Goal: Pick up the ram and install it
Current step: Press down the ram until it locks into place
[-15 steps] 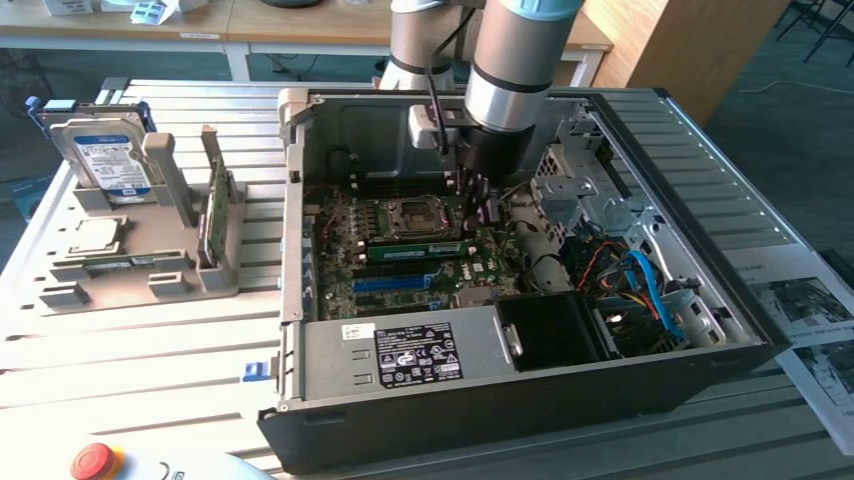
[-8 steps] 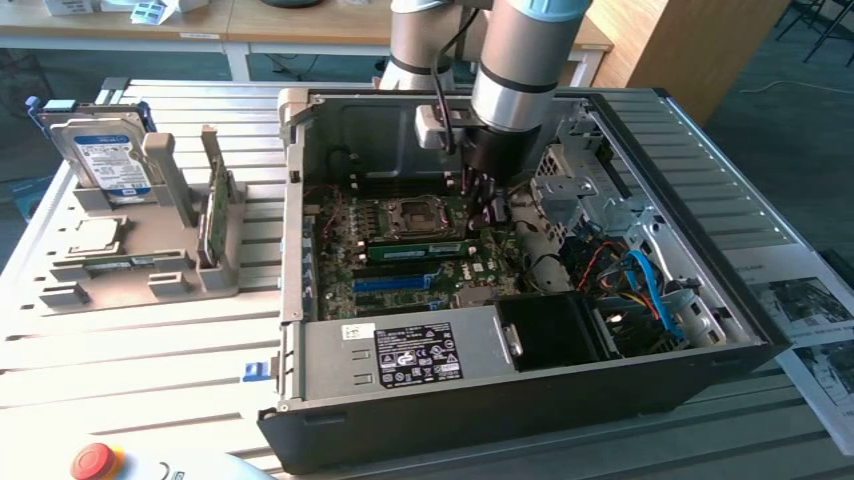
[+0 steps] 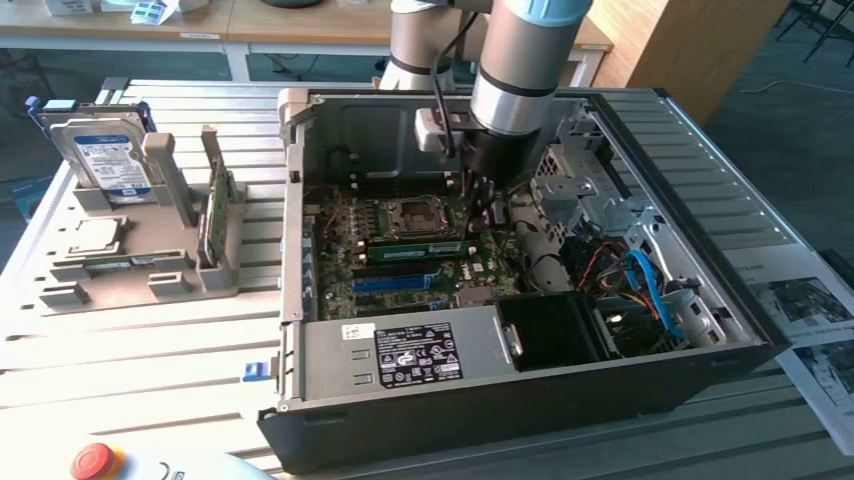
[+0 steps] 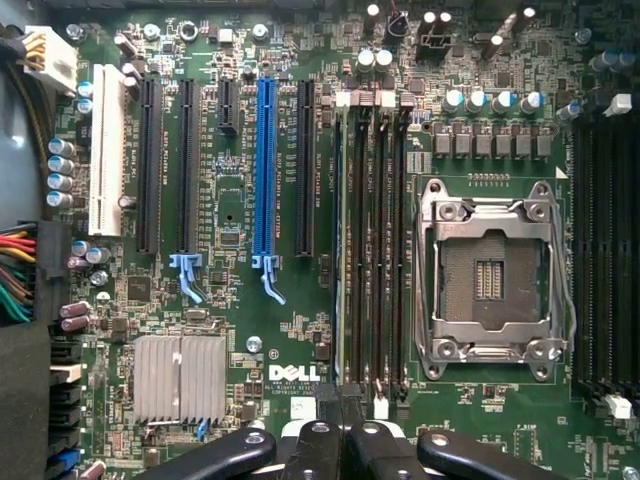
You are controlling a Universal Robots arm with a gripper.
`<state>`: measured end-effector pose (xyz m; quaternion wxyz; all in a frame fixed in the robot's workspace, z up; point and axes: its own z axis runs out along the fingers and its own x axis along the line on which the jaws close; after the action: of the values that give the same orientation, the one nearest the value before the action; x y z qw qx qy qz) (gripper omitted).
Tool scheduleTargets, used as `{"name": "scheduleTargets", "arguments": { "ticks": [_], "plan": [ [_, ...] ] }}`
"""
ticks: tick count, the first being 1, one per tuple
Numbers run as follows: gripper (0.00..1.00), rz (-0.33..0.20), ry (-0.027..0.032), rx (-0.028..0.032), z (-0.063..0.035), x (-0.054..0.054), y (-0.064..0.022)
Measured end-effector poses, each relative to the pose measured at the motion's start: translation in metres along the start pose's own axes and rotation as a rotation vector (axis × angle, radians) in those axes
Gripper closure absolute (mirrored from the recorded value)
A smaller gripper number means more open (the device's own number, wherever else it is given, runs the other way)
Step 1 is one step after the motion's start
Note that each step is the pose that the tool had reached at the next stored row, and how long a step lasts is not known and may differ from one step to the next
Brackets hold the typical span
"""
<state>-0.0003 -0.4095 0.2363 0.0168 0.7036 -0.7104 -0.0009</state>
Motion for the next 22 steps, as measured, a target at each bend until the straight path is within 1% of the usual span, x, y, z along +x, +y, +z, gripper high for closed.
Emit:
{"name": "scheduleTargets", "arguments": {
  "ticks": [5,22],
  "plan": [
    [0.9,0.0,0.0002,-0.0001,0.0047,0.0,-0.0001],
    [0.9,0.0,0.0001,0.0,0.0047,-0.0029,-0.0003]
  ]
}}
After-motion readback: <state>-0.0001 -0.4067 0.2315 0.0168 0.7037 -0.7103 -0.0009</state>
